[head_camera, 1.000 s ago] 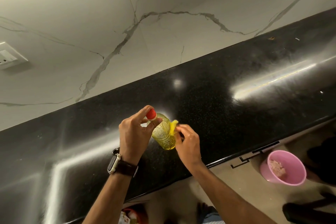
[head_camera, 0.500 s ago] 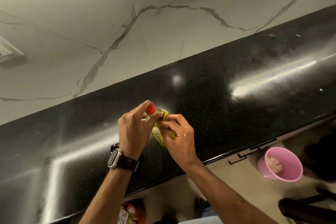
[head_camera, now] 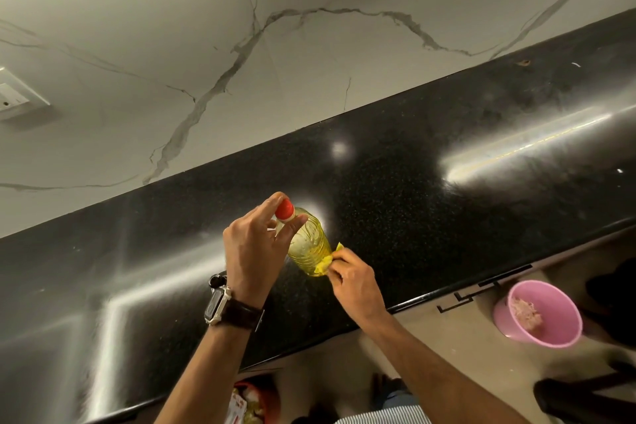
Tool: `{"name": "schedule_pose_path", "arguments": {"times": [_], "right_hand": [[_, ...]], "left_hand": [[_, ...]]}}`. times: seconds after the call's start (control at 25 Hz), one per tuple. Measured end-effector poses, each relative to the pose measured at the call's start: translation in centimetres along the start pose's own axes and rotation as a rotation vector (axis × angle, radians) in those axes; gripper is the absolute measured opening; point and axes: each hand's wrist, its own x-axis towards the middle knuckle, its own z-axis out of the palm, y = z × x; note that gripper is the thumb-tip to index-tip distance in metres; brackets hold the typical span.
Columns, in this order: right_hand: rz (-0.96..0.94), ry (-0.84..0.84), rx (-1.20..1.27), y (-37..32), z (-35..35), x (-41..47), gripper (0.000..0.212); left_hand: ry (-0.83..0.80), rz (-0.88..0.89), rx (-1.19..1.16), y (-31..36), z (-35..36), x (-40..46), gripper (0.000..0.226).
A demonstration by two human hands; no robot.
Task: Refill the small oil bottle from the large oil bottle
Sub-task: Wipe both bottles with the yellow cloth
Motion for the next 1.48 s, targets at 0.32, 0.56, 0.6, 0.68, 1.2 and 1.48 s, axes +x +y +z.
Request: {"name": "schedule_pose_path", "arguments": {"times": [0.32,0.56,0.6,0.68,1.2,1.48], "right_hand": [[0.167,0.197,0.498,-6.0,-5.3,6.2,0.03],[0.056,-0.307,0.255,-2.8,-4.9,12.1,0.027],[0.066,-0.363,0.21,-1.9,-4.4,12.2,0.024],[0.12,-0.391,0.179,-0.2,-3.0,10.9,0.019],[0.903,-0.177,0.658,-2.7,0.8,1.2,0.014],[0.421,0.156,0.622,-4.2,-4.1,3.9,0.02]], "left_hand": [[0.002,0.013,0.019,0.0,0.2,0.0,0.04],[0.014,-0.01,0.015,0.0,-0.4,-0.5,0.038],[0.018,-0.006,0.017,0.2,-0.4,-0.5,0.036],[0.022,-0.005,0.016,0.5,-0.2,-0.4,0.035],[0.028,0.015,0.011,0.4,0.1,-0.1,0.038],[0.01,-0.039,0.029,0.8,-0.1,-0.2,0.029]]}}
